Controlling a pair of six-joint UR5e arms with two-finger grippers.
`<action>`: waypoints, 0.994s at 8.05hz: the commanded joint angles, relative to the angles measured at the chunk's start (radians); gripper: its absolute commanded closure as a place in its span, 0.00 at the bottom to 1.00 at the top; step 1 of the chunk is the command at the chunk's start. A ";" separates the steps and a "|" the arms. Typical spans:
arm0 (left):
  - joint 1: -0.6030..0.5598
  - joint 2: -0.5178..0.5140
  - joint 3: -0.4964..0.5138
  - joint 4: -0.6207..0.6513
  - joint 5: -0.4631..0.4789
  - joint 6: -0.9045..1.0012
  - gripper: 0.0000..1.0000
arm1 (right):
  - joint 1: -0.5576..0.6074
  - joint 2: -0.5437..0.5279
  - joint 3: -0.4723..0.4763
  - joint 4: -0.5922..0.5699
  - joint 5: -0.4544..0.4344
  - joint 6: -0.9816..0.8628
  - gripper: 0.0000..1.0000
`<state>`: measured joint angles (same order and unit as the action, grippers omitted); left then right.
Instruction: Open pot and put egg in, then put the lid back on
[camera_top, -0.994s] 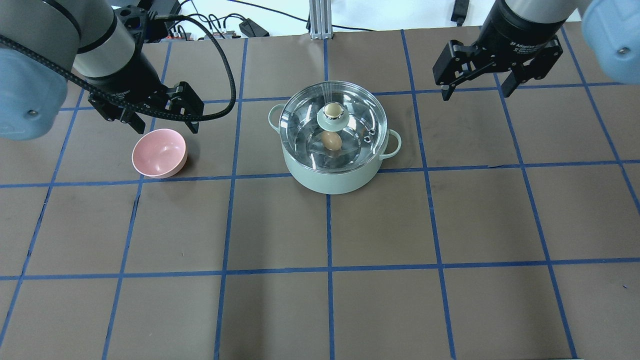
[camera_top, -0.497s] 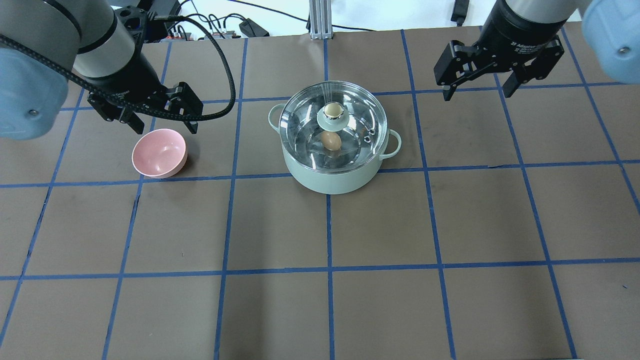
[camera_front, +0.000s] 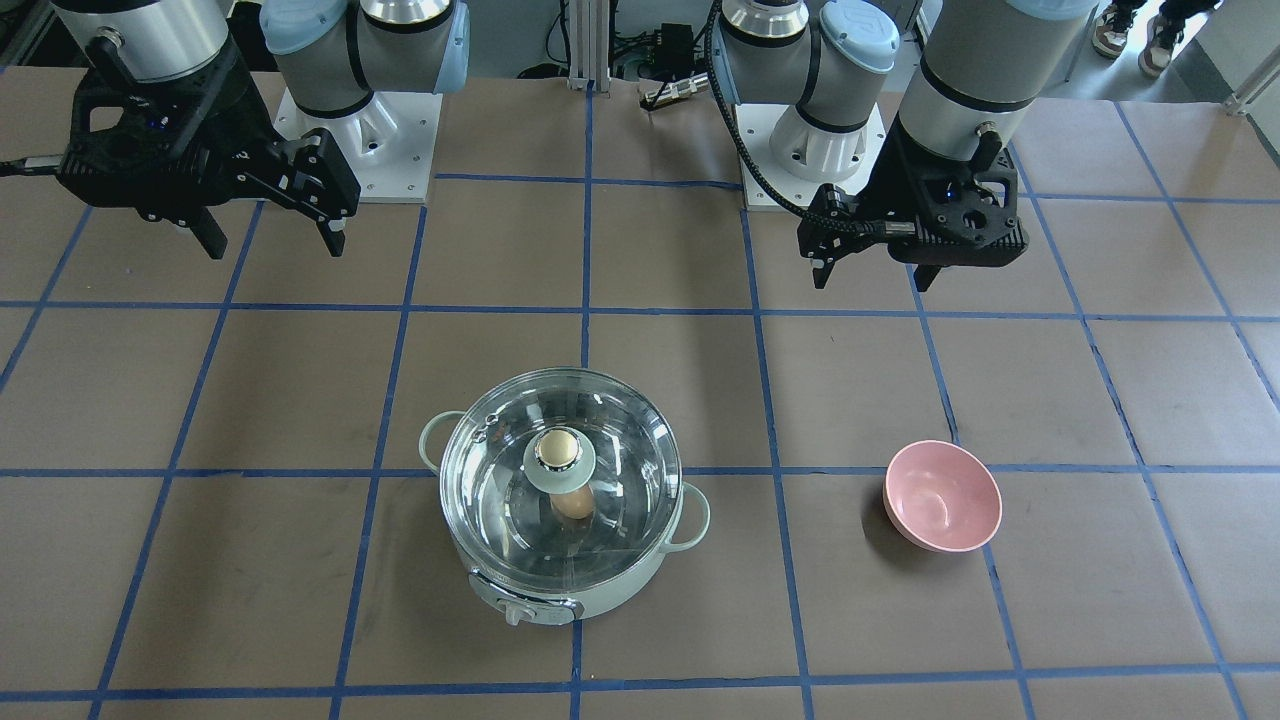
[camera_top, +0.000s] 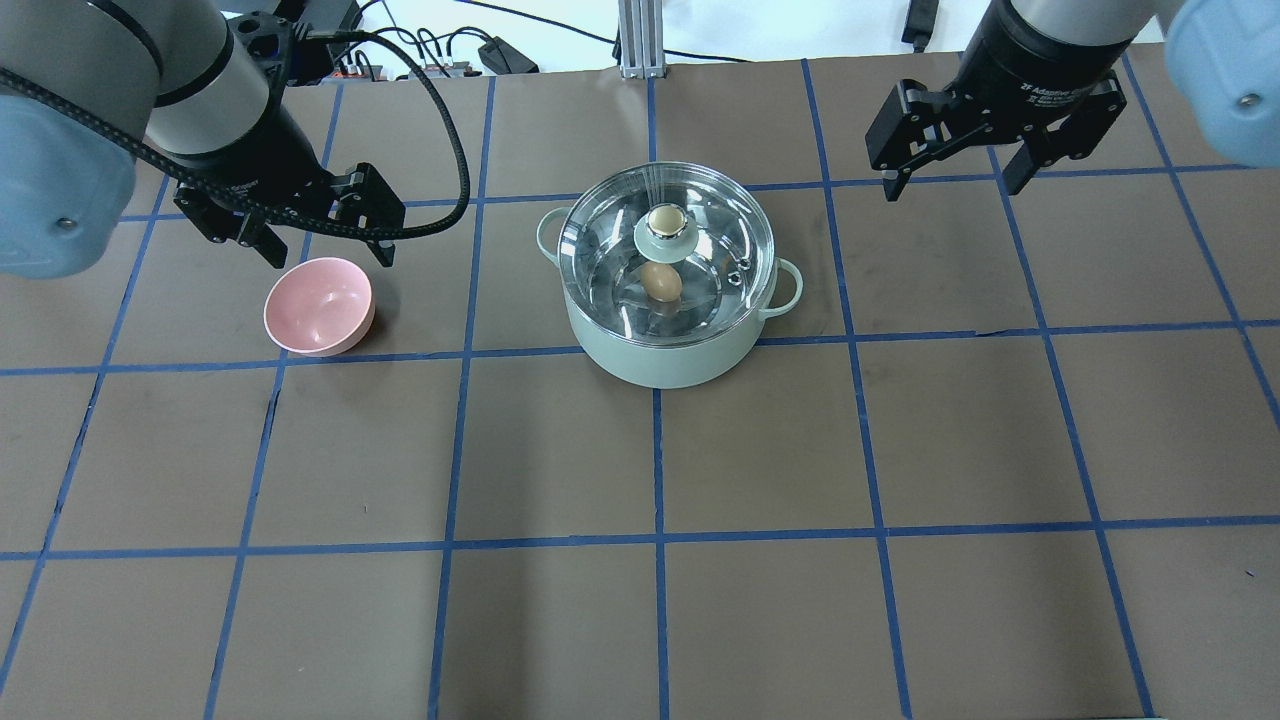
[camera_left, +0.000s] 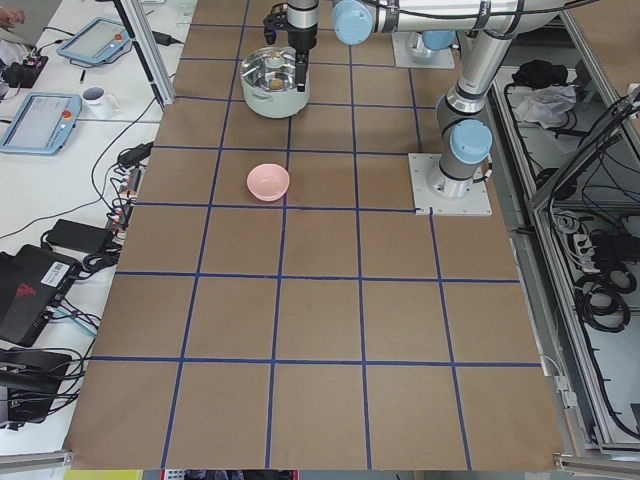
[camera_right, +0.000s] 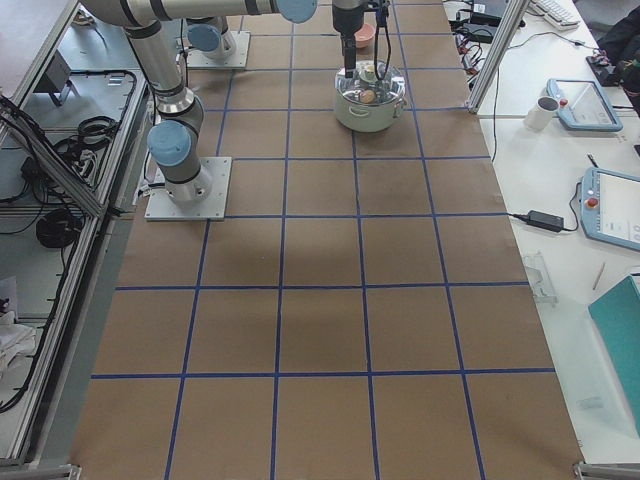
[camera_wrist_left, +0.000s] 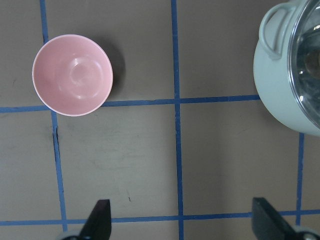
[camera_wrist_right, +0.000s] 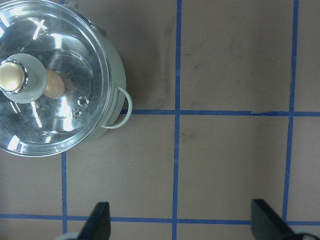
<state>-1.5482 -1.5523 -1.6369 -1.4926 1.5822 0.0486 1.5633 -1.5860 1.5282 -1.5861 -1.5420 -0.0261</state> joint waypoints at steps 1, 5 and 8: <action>0.003 0.000 -0.001 0.000 0.001 0.000 0.00 | 0.000 0.000 -0.002 0.000 0.000 0.000 0.00; 0.003 0.000 -0.001 0.000 0.001 0.001 0.00 | 0.001 -0.011 -0.006 0.014 0.000 0.000 0.00; 0.007 -0.002 -0.001 0.000 0.001 0.007 0.00 | 0.001 -0.011 -0.006 0.018 -0.001 0.000 0.00</action>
<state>-1.5428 -1.5535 -1.6383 -1.4926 1.5831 0.0534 1.5660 -1.5960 1.5218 -1.5716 -1.5411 -0.0261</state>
